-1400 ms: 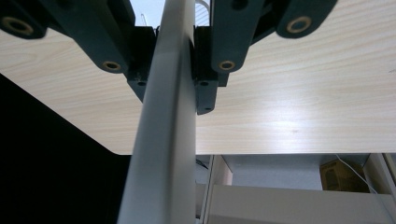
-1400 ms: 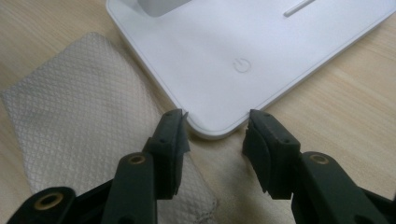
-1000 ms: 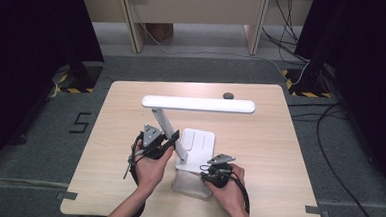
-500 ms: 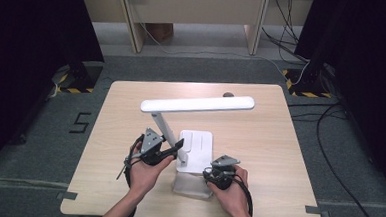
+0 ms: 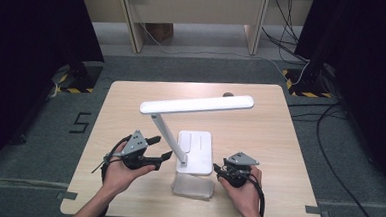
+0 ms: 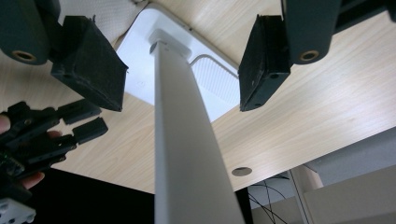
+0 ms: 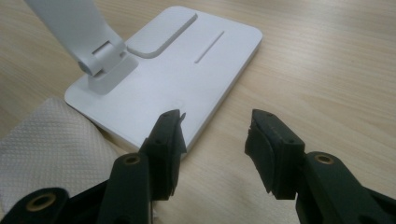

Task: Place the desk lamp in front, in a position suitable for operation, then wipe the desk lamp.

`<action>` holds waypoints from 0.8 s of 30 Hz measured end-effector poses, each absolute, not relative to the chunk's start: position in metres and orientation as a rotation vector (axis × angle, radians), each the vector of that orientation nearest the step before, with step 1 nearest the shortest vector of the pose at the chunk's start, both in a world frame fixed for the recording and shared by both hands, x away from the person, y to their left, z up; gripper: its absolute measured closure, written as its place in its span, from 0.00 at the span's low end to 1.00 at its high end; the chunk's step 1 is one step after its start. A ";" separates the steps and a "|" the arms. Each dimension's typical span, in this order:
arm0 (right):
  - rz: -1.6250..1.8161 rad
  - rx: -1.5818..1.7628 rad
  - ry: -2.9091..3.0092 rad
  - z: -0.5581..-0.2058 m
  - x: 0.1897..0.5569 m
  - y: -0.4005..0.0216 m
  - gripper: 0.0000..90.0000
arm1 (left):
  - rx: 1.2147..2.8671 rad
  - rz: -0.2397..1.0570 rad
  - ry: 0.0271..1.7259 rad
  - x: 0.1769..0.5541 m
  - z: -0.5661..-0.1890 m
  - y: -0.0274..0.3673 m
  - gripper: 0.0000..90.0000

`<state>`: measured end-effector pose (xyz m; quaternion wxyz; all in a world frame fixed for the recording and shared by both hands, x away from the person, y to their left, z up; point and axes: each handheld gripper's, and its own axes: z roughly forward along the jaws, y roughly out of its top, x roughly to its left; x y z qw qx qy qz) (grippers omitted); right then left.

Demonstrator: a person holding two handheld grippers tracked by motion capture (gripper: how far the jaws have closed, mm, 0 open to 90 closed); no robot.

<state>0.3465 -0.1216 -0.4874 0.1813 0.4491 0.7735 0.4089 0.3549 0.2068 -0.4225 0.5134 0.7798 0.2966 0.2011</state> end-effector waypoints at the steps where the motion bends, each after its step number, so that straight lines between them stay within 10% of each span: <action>1: 1.148 1.262 2.187 -0.488 0.347 -0.123 0.60 | 1.882 0.474 0.706 0.355 -0.423 0.208 0.34; 24: 1.169 1.247 2.155 -0.487 0.348 -0.128 0.55 | 2.052 0.339 0.591 0.324 -0.458 0.193 0.39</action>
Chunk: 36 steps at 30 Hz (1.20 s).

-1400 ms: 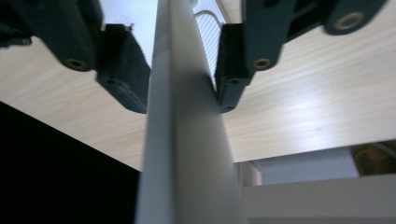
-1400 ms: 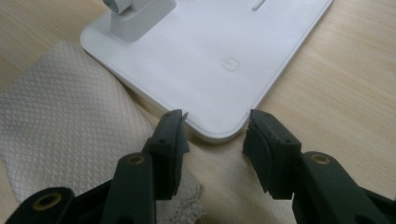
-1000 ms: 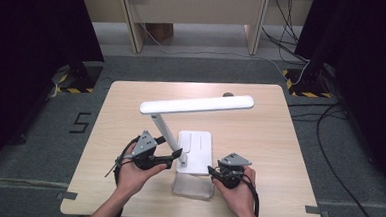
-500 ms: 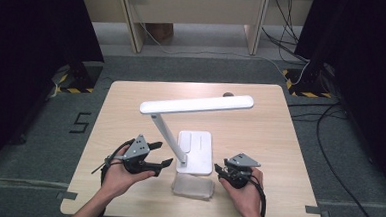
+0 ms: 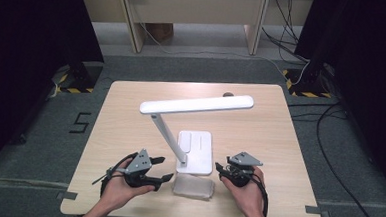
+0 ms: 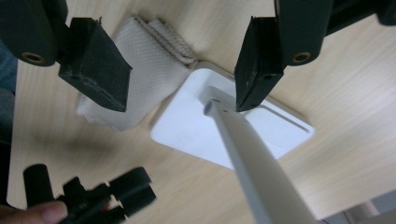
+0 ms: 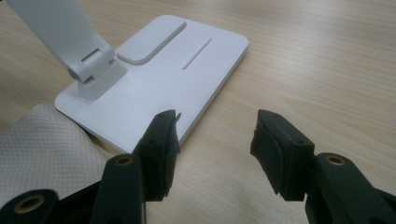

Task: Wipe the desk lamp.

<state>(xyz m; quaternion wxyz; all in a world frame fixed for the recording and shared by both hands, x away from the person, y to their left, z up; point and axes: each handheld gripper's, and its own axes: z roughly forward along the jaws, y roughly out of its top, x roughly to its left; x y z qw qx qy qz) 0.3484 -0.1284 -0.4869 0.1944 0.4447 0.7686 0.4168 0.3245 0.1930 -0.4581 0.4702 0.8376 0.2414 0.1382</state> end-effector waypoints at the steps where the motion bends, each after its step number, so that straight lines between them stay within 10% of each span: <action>1: 1.171 1.254 2.159 -0.488 0.350 -0.129 0.59 | 2.082 0.318 0.565 0.325 -0.463 0.184 0.40; 36: 1.158 1.198 2.237 -0.475 0.353 -0.108 0.64 | 2.259 0.221 0.460 0.333 -0.513 0.144 0.44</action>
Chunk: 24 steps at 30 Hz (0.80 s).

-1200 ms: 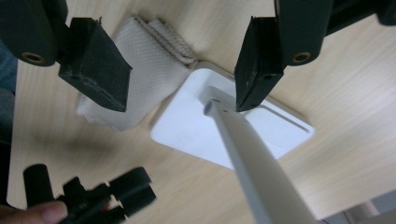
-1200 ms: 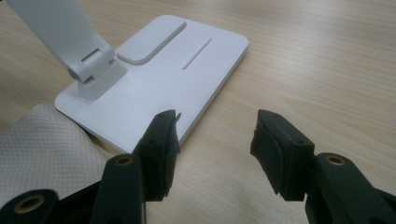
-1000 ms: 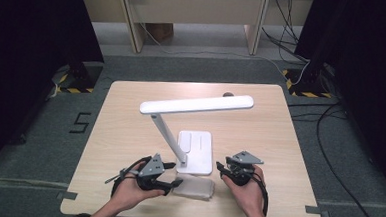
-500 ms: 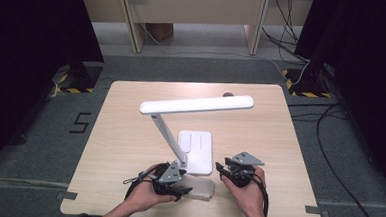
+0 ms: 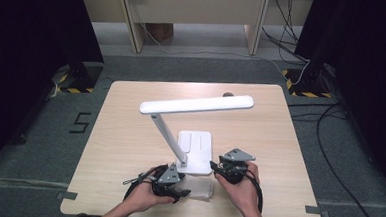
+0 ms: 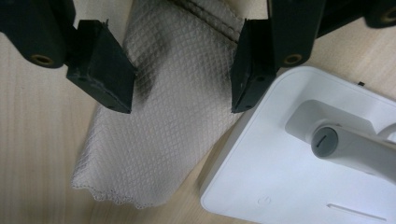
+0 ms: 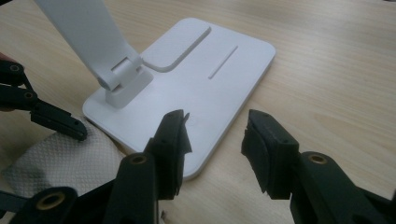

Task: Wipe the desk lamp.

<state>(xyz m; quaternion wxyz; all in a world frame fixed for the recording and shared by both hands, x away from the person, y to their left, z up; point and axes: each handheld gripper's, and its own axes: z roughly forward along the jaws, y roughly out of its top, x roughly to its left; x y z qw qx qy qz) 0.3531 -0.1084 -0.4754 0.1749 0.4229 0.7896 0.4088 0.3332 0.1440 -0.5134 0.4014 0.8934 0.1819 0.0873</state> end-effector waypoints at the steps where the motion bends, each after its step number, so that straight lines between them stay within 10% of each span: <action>1: 1.153 1.195 2.245 -0.476 0.354 -0.106 0.64 | 2.255 0.217 0.461 0.333 -0.514 0.144 0.45; 13: 1.148 1.172 2.306 -0.481 0.364 -0.092 0.64 | 2.259 0.175 0.474 0.331 -0.509 0.145 0.55; 24: 1.153 1.148 2.334 -0.480 0.369 -0.083 0.64 | 2.273 0.198 0.464 0.333 -0.510 0.152 0.35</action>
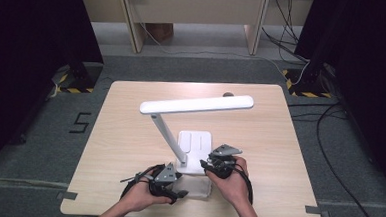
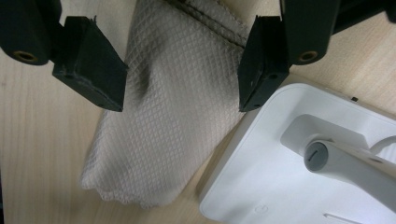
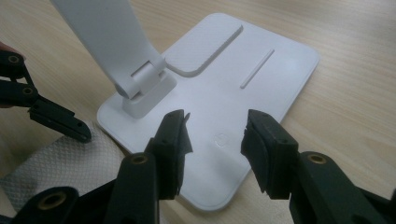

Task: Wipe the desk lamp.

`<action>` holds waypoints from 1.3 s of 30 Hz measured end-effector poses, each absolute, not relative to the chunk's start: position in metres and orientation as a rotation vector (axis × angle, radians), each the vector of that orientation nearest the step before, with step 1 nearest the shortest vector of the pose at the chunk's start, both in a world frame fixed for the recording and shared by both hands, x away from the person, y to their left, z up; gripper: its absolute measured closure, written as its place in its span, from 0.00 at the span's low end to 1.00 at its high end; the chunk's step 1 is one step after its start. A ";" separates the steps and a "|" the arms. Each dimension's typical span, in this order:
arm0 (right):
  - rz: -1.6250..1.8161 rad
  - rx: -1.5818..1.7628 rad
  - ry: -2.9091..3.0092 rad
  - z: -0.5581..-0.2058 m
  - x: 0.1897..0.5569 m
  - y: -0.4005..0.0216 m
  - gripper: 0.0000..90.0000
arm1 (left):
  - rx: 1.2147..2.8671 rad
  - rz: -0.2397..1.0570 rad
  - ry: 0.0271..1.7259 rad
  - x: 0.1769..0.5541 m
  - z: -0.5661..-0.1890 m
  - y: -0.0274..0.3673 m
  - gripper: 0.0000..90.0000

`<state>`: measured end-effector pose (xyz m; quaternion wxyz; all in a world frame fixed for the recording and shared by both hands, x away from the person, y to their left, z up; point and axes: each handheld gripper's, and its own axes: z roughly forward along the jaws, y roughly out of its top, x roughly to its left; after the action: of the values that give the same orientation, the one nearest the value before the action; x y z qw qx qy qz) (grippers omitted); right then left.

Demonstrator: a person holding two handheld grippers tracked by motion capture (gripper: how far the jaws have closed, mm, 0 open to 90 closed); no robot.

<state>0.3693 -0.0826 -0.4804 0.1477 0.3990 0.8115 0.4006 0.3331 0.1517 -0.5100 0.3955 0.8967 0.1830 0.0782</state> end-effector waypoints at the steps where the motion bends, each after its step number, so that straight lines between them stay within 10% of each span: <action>1: 1.153 1.148 2.334 -0.480 0.369 -0.083 0.64 | 2.269 0.207 0.459 0.333 -0.510 0.152 0.35; 15: 1.131 1.128 2.368 -0.487 0.379 -0.071 0.64 | 2.293 0.223 0.434 0.334 -0.512 0.151 0.36; 39: 1.034 1.113 2.406 -0.497 0.382 -0.064 0.70 | 2.250 0.285 0.465 0.317 -0.513 0.157 0.89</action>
<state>0.3823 -0.0637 -0.4972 0.1474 0.3868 0.8364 0.3593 0.3171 0.1572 -0.5129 0.4015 0.8901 0.1840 0.1127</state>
